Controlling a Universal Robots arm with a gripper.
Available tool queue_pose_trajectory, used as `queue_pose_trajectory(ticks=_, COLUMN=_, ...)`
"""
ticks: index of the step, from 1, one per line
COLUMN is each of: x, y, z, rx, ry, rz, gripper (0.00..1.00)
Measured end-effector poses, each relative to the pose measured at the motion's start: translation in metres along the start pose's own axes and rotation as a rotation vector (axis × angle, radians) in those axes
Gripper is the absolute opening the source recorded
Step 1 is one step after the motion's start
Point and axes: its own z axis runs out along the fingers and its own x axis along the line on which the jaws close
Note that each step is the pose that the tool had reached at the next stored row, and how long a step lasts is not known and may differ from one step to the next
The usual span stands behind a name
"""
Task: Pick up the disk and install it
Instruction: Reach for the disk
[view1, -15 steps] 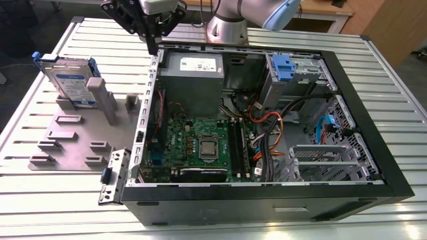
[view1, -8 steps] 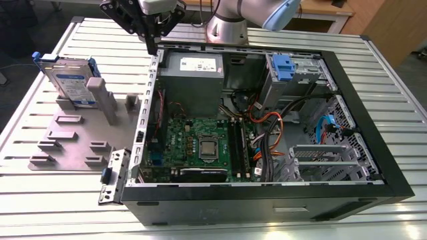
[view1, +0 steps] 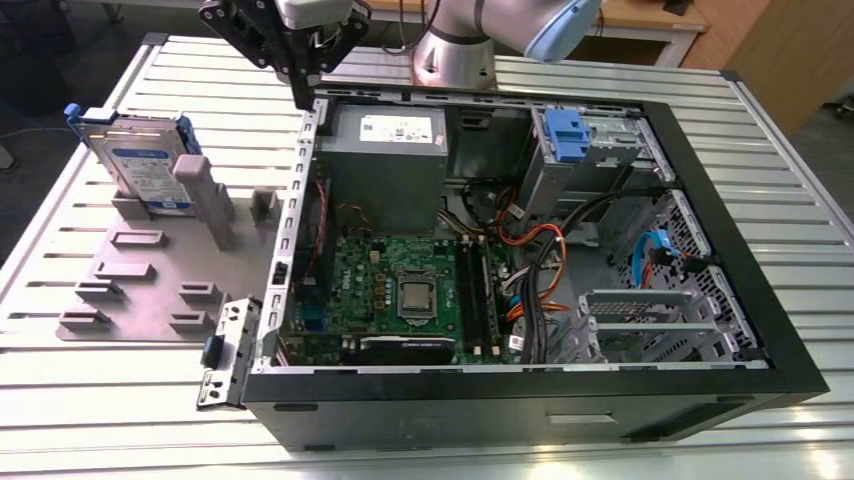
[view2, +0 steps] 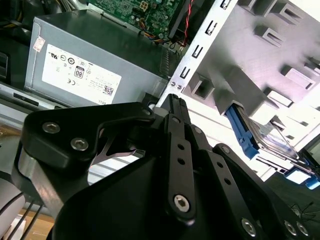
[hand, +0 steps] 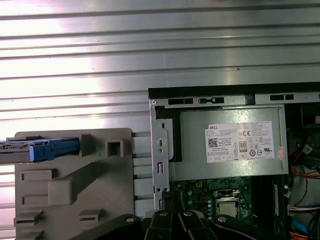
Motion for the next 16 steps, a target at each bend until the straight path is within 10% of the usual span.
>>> queue_pose_trajectory(ticks=6, x=0.0054, y=-0.0005, z=0.0013, rx=0.0002, ry=0.0001, rz=0.0, gripper=0.11)
queue_pose_trajectory(ticks=16, x=0.0372, y=-0.0031, z=0.005, rx=0.0, ry=0.0, rz=0.0, gripper=0.11)
